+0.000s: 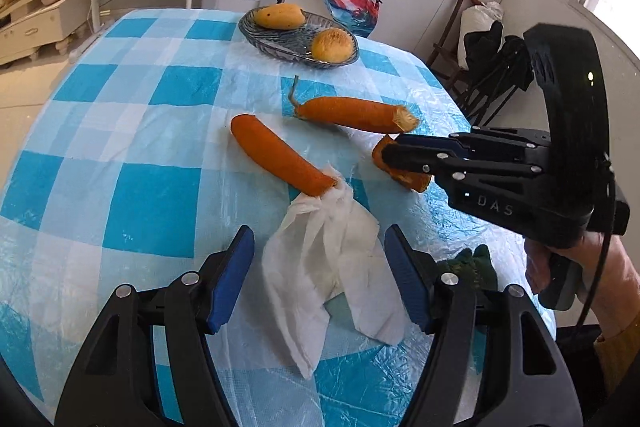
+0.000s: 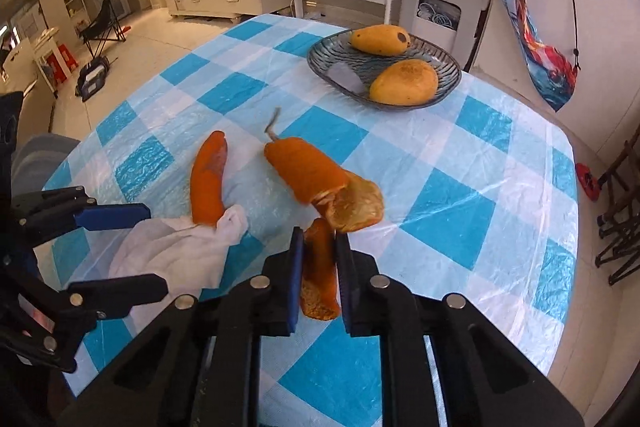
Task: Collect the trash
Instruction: 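Grasp an orange vegetable piece with the right tool while the left tool grasps the white tissue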
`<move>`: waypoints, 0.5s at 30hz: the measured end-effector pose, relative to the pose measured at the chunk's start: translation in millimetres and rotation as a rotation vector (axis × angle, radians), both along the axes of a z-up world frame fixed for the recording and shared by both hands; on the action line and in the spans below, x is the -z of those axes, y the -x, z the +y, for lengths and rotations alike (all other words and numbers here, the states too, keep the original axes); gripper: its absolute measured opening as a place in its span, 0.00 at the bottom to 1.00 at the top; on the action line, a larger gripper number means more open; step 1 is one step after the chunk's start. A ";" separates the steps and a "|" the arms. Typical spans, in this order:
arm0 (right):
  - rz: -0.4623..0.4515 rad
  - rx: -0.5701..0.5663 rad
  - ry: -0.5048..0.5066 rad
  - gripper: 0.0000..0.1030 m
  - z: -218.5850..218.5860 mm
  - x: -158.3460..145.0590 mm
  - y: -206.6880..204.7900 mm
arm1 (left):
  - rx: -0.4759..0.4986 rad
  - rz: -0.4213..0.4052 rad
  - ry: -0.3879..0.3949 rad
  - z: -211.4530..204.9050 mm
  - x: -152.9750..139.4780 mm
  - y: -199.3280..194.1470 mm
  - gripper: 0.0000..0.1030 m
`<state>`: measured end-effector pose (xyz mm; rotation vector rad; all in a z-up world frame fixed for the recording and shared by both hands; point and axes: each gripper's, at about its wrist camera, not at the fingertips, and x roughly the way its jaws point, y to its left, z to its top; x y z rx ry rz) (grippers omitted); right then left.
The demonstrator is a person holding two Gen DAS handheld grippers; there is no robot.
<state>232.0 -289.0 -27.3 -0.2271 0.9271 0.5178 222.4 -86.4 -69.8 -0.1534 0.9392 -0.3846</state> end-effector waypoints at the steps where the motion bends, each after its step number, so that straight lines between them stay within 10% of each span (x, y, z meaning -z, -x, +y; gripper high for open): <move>1: 0.007 0.008 -0.021 0.14 -1.4 -0.8 -1.0 | 0.016 -0.006 -0.021 -4.6 0.2 0.6 0.53; 5: 0.029 0.031 -0.129 0.13 -3.2 -7.5 -0.4 | 0.069 -0.002 -0.043 -9.5 2.2 11.5 0.12; 15: 0.017 0.006 -0.335 0.13 -1.3 -37.5 35.8 | -0.032 -0.085 0.069 54.8 -10.3 75.1 0.06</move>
